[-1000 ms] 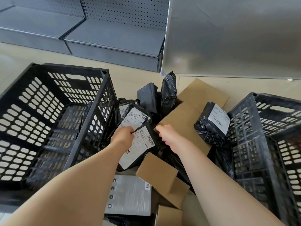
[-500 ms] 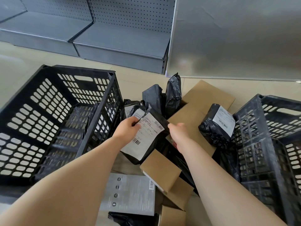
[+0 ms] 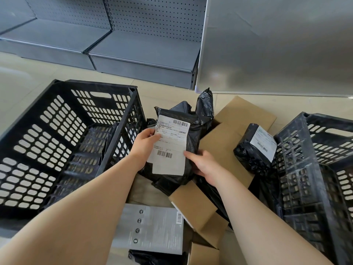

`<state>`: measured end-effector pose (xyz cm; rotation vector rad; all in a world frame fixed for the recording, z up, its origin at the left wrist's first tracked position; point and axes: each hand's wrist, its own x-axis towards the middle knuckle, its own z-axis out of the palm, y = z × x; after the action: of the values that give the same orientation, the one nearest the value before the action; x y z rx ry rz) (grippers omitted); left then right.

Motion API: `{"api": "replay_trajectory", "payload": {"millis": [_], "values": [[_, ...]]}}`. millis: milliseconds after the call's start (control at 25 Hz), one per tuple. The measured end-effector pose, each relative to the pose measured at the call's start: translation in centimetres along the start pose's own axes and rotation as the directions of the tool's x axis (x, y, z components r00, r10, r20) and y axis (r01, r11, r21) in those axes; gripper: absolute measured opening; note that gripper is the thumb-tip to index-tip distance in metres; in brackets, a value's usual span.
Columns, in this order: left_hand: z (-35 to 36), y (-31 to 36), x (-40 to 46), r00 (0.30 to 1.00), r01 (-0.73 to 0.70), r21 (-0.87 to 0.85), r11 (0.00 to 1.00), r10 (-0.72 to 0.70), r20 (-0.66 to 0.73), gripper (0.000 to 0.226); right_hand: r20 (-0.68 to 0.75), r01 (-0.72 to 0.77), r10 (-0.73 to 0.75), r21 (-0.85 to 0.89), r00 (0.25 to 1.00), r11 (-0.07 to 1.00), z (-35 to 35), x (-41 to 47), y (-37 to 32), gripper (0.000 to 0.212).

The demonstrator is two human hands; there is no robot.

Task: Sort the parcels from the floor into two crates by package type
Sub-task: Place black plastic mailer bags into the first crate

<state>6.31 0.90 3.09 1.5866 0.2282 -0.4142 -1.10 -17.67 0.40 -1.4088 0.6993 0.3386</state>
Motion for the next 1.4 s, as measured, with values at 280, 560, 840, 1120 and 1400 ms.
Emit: {"api": "replay_trajectory", "payload": {"millis": [280,560,840,1120,1400], "values": [[-0.2,0.1,0.0,0.986,0.117,-0.084,0.990,-0.105,0.130,0.031,-0.018,0.012,-0.010,0.111,1.000,0.994,-0.7,0.4,-0.7,0.042],[-0.9,-0.6,-0.3,0.934,0.215,0.237,0.947,-0.271,0.234,0.056,-0.051,0.026,-0.023,0.071,0.998,0.997,0.7,1.1,-1.5,0.035],[-2.5,2.3,-0.4,0.914,0.246,0.110,0.963,-0.268,0.306,0.049,-0.085,0.048,-0.045,0.028,0.995,0.998,3.0,1.1,-2.6,0.071],[-8.6,6.6,0.8,0.968,0.119,-0.035,0.992,-0.108,0.228,0.045,-0.020,0.153,-0.152,0.123,0.988,0.980,8.0,-2.2,-6.3,0.042],[-19.2,6.5,3.3,0.997,0.065,-0.251,0.966,-0.052,0.057,0.060,0.123,0.256,-0.244,-0.087,0.962,0.963,16.0,-3.4,-5.2,0.039]]}}
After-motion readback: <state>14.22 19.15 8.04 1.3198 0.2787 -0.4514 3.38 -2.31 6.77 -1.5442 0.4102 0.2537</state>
